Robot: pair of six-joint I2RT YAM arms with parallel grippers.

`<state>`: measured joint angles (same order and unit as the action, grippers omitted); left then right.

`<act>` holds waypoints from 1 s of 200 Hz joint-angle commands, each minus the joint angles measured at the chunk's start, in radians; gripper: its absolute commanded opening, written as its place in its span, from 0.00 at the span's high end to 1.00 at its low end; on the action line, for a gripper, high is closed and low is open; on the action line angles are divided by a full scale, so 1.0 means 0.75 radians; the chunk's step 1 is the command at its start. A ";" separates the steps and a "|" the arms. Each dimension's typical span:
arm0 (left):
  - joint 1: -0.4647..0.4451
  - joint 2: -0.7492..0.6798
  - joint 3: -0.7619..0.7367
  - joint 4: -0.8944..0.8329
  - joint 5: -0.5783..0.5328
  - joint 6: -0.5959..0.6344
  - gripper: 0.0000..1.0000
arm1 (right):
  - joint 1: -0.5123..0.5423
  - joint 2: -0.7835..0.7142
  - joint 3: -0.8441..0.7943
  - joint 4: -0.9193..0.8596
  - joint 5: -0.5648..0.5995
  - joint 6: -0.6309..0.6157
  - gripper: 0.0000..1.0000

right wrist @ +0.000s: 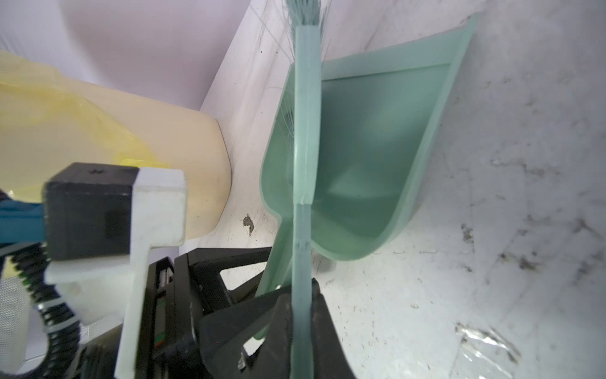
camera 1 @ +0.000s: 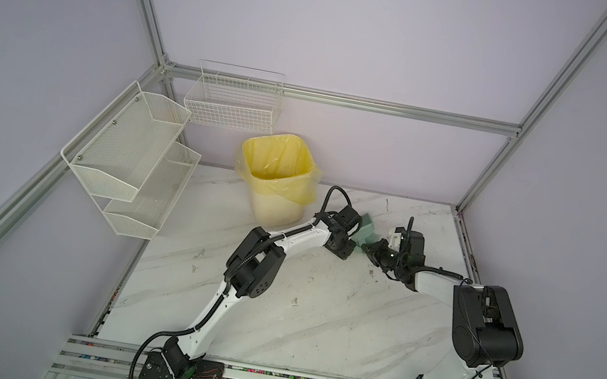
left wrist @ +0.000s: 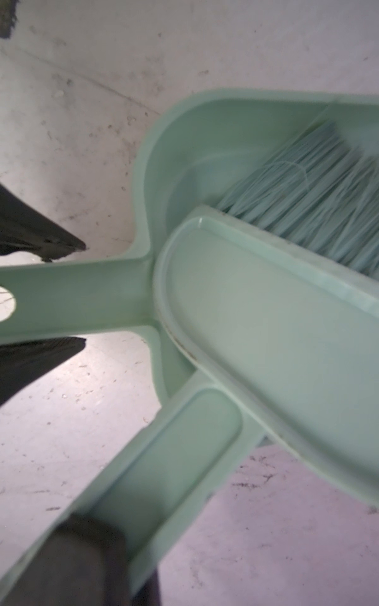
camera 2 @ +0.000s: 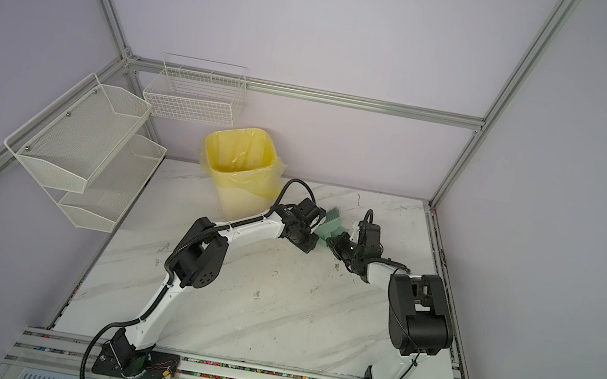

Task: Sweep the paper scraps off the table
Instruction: 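Set the brush into the dustpan on the table and open both grippers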

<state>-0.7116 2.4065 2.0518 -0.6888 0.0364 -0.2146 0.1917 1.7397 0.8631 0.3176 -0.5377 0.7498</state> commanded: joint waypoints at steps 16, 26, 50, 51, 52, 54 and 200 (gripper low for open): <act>0.005 -0.106 0.044 0.023 -0.009 0.045 0.52 | 0.002 0.008 0.064 -0.134 0.009 -0.074 0.83; 0.005 -0.121 0.027 0.026 -0.010 0.044 0.50 | 0.002 0.008 0.073 -0.154 0.009 -0.083 0.81; 0.006 -0.165 -0.017 0.026 -0.011 0.030 0.46 | 0.002 0.011 0.088 -0.200 0.014 -0.100 0.71; 0.006 -0.168 -0.018 0.025 -0.011 0.029 0.46 | 0.002 0.012 0.089 -0.202 0.015 -0.101 0.70; 0.005 -0.171 -0.021 0.025 -0.012 0.029 0.46 | 0.002 0.012 0.090 -0.204 0.015 -0.101 0.70; 0.006 -0.174 -0.024 0.026 -0.013 0.028 0.45 | 0.002 0.012 0.092 -0.209 0.017 -0.102 0.70; 0.006 -0.568 -0.397 0.073 -0.116 0.008 0.40 | -0.009 -0.250 0.087 -0.429 0.244 -0.178 0.50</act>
<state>-0.7090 2.0743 1.8305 -0.6762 -0.0166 -0.1993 0.1898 1.6058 0.9295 0.0353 -0.4015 0.6308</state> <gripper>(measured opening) 0.593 0.493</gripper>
